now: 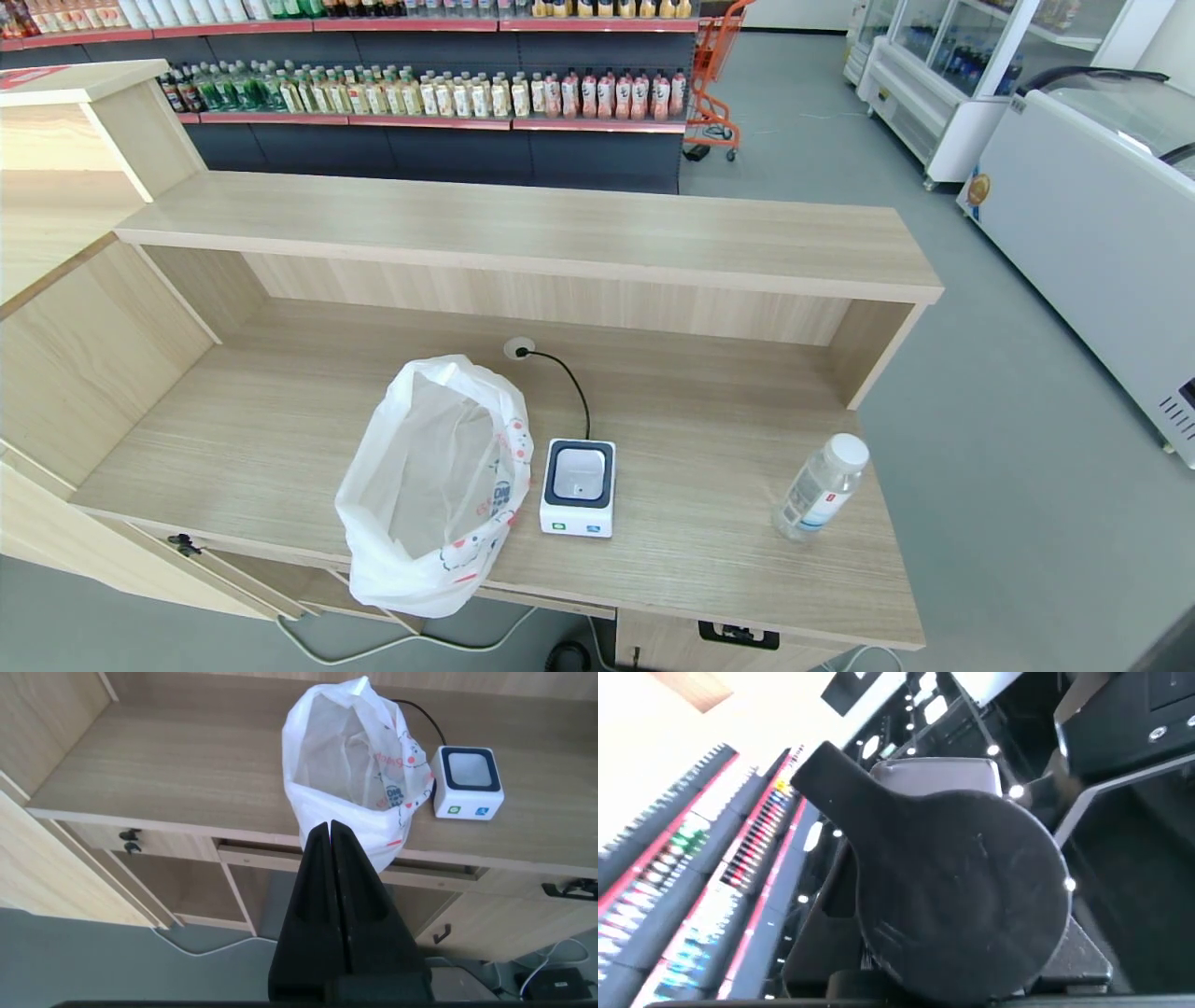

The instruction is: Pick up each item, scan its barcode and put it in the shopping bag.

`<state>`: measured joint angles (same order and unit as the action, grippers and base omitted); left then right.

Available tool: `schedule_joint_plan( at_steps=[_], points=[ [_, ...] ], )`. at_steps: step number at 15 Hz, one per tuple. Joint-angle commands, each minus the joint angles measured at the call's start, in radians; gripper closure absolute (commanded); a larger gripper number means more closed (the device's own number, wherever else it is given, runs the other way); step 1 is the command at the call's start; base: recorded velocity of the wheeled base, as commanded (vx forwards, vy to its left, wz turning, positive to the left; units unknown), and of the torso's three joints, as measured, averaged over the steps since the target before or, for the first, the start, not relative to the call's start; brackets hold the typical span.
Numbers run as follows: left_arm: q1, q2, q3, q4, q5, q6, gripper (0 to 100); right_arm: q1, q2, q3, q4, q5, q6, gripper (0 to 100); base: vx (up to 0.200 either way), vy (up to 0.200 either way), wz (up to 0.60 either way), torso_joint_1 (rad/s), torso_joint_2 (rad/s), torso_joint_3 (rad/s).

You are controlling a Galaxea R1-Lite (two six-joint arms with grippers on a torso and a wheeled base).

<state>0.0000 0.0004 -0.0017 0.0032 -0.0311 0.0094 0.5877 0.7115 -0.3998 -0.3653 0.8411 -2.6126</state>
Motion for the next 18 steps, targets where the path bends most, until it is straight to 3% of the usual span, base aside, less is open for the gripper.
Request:
schedule_joint_plan(
  at_steps=[1, 2, 3, 4, 5, 6, 7, 8, 9, 11, 12, 14, 16, 18],
  points=[
    [0.000, 0.001, 0.000, 0.000, 0.000, 0.000, 100, -0.054, 0.059, -0.013, -0.001, -0.057, 0.106, 100, 0.000, 0.000, 0.00, 0.000, 0.00, 0.000],
    [0.000, 0.001, 0.000, 0.000, 0.000, 0.000, 100, -0.077, 0.128, -0.013, 0.005, -0.295, 0.488, 100, 0.000, 0.000, 0.00, 0.000, 0.00, 0.000],
    [0.000, 0.001, 0.000, 0.000, 0.000, 0.000, 100, -0.075, 0.146, -0.016, 0.005, -0.458, 0.766, 100, 0.000, 0.000, 0.00, 0.000, 0.00, 0.000],
    [0.000, 0.001, -0.001, 0.000, -0.001, 0.000, 100, -0.085, 0.152, -0.034, 0.005, -0.597, 0.999, 100, 0.000, 0.000, 0.00, 0.000, 0.00, 0.000],
    [0.000, 0.001, 0.000, 0.000, 0.000, 0.000, 100, -0.140, 0.157, -0.073, 0.008, -0.700, 1.097, 100, 0.000, 0.000, 0.00, 0.000, 0.00, 0.000],
    [0.000, 0.000, 0.000, 0.000, 0.000, 0.000, 100, -0.172, 0.160, -0.070, 0.019, -0.708, 1.177, 100, 0.000, 0.000, 0.00, 0.000, 0.00, 0.000],
    [0.000, 0.001, 0.000, 0.000, 0.000, 0.000, 100, -0.178, 0.166, -0.090, 0.065, -0.715, 1.482, 100, 0.000, 0.000, 0.00, 0.000, 0.00, 0.000],
    [0.000, 0.000, -0.001, 0.000, 0.000, 0.000, 100, -0.160, 0.169, -0.105, 0.114, -0.749, 1.665, 100, 0.000, 0.000, 0.00, 0.000, 0.00, 0.000],
    [0.000, 0.000, 0.000, 0.000, -0.001, 0.000, 100, -0.150, 0.186, -0.136, 0.164, -0.780, 1.746, 100, 0.000, 0.000, 0.00, 0.000, 0.00, 0.000],
    [0.000, 0.001, 0.000, 0.000, 0.000, 0.000, 100, -0.101, 0.270, -0.221, 0.281, -0.778, 2.269, 100, 0.000, 0.000, 0.00, 0.000, 0.00, 0.000],
    [0.000, 0.001, 0.000, 0.000, 0.000, 0.000, 100, -0.094, 0.293, -0.231, 0.302, -0.774, 2.363, 100, 0.000, 0.000, 0.00, 0.000, 0.00, 0.000],
    [0.000, 0.001, -0.001, 0.000, -0.001, 0.000, 100, -0.092, 0.381, -0.269, 0.302, -0.715, 2.810, 100, 0.000, 0.000, 0.00, 0.000, 0.00, 0.000],
    [0.000, 0.001, -0.001, 0.000, 0.000, 0.000, 100, -0.095, 0.401, -0.281, 0.295, -0.675, 2.988, 100, 0.000, 0.000, 0.00, 0.000, 0.00, 0.000],
    [0.000, 0.001, 0.000, 0.000, 0.000, 0.000, 100, -0.124, 0.419, -0.252, 0.278, -0.677, 3.018, 100, 0.000, 0.000, 0.00, 0.000, 0.00, 0.000]
  ],
)
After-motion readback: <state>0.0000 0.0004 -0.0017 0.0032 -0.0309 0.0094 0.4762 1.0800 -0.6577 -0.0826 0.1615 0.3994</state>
